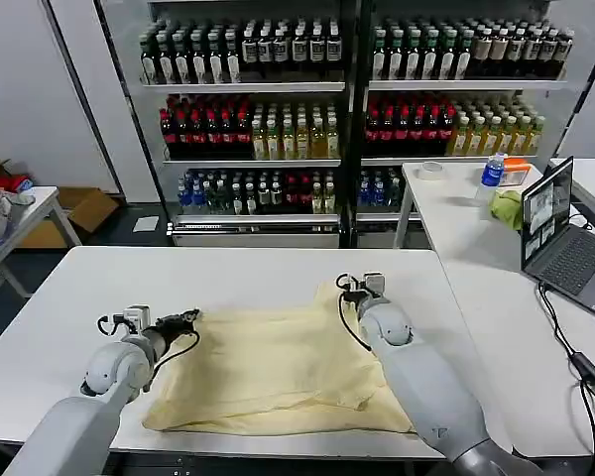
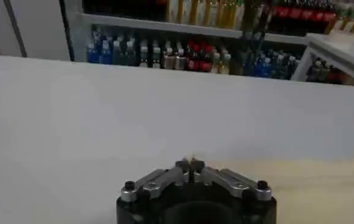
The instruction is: Fold and organize the clothes.
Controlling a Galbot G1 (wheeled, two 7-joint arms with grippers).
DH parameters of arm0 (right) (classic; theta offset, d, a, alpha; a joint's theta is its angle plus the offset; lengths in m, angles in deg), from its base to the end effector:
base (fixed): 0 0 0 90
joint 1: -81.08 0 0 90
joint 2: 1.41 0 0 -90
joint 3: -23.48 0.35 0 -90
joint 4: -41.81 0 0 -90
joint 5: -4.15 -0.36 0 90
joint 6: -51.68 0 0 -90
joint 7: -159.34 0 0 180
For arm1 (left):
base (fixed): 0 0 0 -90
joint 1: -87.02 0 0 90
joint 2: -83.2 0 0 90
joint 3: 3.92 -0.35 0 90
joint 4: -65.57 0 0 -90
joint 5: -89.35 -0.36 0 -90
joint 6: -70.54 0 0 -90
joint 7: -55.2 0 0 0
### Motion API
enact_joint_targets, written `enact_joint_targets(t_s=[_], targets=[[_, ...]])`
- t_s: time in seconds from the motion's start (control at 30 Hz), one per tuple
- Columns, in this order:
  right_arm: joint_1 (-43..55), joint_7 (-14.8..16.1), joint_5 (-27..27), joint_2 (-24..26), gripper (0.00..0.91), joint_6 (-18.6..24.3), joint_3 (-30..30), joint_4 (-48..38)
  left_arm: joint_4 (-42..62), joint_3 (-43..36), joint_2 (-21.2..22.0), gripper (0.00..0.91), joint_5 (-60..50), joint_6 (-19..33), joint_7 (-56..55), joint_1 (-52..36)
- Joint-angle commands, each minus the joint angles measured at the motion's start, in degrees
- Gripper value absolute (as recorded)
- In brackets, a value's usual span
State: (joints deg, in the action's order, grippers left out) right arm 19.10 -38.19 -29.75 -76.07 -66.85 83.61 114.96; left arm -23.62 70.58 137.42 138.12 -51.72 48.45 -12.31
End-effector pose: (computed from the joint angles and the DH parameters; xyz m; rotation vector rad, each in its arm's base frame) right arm 0.4909 0.0453 -0.2865 0.1659 -2.6523 0.0427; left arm 0.3981 0.1296 -0.2835 -0.1929 -2.5350 0.1411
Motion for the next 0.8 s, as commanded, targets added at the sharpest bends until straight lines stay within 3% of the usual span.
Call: enact_joint_targets(t_s=[0.03, 0.43, 0.8], targets=[[-3.35, -0.31, -0.29, 3.23, 0.0, 1.29, 1.15, 10.37, -2.49, 1.83, -0.34, 0.02, 1.8, 0.31, 0.08, 0.88], [-12.46, -0.8, -1.86, 8.34, 0.0, -1.06, 5.16, 25.17, -11.83, 7.98, -1.44, 0.02, 4.95, -0.62, 0.32, 7.62], [-25.47, -1.2, -3.0, 16.12, 0.0, -2.02, 10.65, 37.88, -20.93, 12.59, -2.73, 0.02, 4.35, -0.7, 0.69, 17.82]])
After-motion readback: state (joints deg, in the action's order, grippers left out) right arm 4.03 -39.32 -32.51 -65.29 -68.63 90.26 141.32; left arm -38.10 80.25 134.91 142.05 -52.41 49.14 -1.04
